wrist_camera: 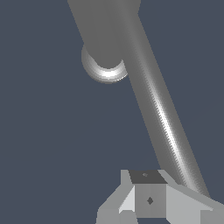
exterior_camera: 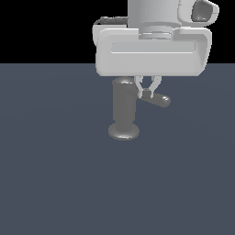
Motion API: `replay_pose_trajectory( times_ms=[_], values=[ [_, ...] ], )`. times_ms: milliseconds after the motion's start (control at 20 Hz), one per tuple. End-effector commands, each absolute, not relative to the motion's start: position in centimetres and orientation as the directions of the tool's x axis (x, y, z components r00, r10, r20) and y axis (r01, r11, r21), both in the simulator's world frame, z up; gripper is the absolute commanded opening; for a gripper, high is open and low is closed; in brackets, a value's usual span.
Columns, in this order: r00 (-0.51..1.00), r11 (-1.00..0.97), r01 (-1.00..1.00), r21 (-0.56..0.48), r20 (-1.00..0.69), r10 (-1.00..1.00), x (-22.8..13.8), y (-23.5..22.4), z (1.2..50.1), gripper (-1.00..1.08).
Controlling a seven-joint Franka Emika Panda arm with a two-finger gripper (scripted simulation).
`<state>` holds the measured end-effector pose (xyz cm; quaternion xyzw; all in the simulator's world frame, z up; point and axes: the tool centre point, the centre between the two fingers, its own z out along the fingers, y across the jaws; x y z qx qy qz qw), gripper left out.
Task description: Turn on the faucet by rotating a designated handle.
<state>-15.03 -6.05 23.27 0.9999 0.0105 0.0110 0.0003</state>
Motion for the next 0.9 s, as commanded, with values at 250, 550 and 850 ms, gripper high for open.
replay_pose_trajectory(
  times_ms=[250, 550, 850],
  values=[
    [1.000, -1.000, 0.016, 0.000, 0.000, 0.016, -14.6, -10.0, 22.1, -1.00],
    [1.000, -1.000, 0.016, 0.000, 0.000, 0.016, -14.1, -12.8, 22.1, -1.00],
    [0.998, -0.999, 0.053, 0.008, 0.033, 0.054, -12.3, -12.5, 23.5, -1.00]
  ],
)
